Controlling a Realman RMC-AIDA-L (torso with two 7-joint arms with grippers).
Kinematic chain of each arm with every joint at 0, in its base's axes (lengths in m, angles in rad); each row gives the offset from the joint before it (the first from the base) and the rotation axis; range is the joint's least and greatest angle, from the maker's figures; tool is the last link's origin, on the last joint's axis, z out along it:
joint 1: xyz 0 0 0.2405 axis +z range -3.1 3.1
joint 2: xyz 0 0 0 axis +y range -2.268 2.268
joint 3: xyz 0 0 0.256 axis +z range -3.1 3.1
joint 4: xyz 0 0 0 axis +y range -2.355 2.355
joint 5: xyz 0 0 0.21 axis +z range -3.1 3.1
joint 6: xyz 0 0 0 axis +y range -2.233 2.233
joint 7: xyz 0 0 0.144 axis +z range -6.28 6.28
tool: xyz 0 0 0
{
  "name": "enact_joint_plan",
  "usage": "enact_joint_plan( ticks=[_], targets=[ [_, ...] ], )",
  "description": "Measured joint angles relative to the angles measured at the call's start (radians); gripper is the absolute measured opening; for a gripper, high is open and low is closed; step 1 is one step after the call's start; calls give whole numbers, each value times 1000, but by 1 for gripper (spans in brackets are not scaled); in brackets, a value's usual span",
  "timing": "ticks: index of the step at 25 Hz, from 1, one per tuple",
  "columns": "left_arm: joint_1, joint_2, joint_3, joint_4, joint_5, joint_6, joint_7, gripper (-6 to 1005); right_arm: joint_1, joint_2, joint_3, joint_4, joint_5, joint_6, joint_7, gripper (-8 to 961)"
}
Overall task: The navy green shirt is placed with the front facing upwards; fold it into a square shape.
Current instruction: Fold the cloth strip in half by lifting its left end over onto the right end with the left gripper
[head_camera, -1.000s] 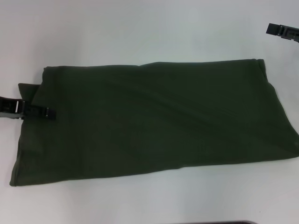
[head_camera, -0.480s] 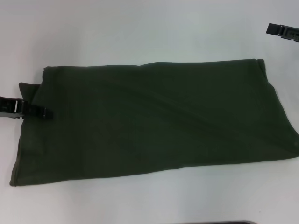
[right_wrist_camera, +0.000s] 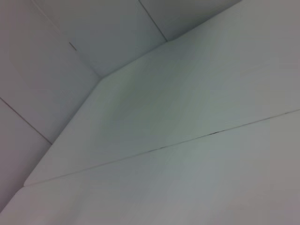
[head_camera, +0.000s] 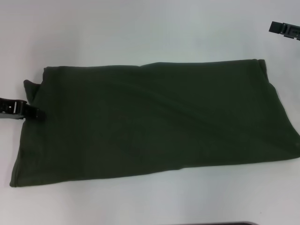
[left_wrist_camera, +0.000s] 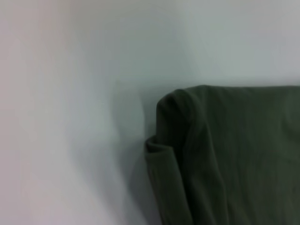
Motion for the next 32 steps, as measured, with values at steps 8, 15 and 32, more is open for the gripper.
enact_joint_plan(
  ticks=[8,15,32],
  targets=[
    [-2,0,4,-4,0,-6,-6,148,-2,0,1,0,0,1,0,917],
    [-3,2,5,-1,0,-10,-7,37,-3,0,1,1,0,0,-1,916],
    [8,33,-4,3,2,-4,-6,37,-2,3,-5,0,-1,0,-3,915]
  ],
)
